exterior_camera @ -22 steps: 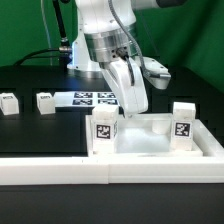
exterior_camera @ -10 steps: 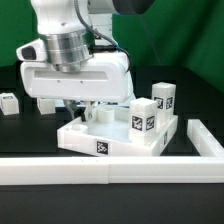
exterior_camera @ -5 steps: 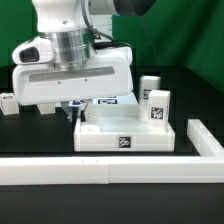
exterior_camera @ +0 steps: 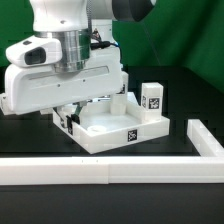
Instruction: Assemble square table
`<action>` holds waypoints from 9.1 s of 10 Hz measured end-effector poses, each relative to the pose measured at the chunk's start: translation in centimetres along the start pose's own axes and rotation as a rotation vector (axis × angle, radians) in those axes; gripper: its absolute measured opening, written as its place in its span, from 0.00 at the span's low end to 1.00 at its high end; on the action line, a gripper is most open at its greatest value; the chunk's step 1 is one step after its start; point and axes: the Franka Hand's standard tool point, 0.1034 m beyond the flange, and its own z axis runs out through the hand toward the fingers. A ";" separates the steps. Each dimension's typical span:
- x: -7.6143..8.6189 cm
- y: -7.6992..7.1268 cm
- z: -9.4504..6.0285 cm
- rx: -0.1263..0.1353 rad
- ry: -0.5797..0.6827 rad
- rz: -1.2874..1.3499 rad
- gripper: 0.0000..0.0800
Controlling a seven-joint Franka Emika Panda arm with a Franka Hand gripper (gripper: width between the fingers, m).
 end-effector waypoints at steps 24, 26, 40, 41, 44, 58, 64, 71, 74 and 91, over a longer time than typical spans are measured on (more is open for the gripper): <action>16.6 -5.3 -1.0 -0.249 0.084 -0.963 0.08; 17.2 -5.3 -1.1 -0.255 0.076 -0.976 0.08; 16.8 -4.4 -0.8 -0.258 0.068 -0.971 0.80; 16.8 -4.4 -0.8 -0.258 0.068 -0.970 0.81; 16.8 -4.1 -1.0 -0.260 0.067 -0.969 0.81; 2.3 3.9 -9.5 -0.198 0.026 -0.184 0.81; -0.9 3.4 -8.5 -0.111 -0.006 0.302 0.81; -4.7 0.8 -6.6 0.048 -0.303 0.348 0.81; -8.9 -0.1 -3.1 0.050 -0.471 0.284 0.81; -14.9 -2.9 1.1 0.160 -0.866 0.227 0.81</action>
Offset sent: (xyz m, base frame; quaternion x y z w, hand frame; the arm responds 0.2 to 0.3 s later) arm 0.0430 0.0323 -0.0115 -0.0223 0.0266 -0.2165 0.9757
